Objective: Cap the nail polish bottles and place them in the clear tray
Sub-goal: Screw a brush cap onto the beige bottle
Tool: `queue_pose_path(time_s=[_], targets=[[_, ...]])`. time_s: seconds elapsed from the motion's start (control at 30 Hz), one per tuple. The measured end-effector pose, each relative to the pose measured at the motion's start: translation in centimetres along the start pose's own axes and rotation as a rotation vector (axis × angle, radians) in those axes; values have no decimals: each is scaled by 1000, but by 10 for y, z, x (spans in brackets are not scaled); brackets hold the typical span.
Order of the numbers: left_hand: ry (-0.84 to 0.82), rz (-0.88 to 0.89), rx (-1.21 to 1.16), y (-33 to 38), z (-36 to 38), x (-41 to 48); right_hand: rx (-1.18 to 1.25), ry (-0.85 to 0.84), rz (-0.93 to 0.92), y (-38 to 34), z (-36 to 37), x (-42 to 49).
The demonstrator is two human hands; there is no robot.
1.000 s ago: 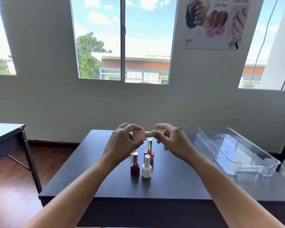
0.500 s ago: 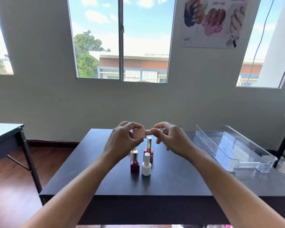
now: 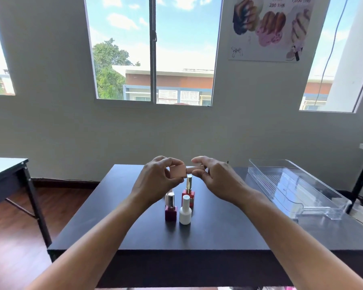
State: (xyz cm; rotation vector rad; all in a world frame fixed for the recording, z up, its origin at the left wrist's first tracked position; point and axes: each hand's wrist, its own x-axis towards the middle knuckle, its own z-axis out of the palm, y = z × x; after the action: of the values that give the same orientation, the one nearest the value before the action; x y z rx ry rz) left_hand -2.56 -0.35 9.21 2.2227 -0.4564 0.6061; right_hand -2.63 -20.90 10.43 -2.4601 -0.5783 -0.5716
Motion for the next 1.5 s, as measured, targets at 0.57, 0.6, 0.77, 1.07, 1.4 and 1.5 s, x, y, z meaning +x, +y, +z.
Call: queue_pose_path(time_s=[0.57, 0.6, 0.77, 1.07, 1.4, 1.5], targets=[[34, 141, 132, -2, 4, 0, 81, -18, 81, 4, 6, 5], [-17, 99, 98, -3, 2, 2, 66, -16, 66, 4, 5, 5], [-165, -54, -95, -9, -13, 15, 2, -38, -42, -3, 1, 8], [-183, -209, -270, -36, -21, 7, 156, 66, -47, -12, 7, 21], [-256, -467, -286, -91, -5, -24, 242, 246, 233, 54, 24, 24], [-271, -507, -291, -97, 1, -29, 251, 269, 337, 80, 32, 23]])
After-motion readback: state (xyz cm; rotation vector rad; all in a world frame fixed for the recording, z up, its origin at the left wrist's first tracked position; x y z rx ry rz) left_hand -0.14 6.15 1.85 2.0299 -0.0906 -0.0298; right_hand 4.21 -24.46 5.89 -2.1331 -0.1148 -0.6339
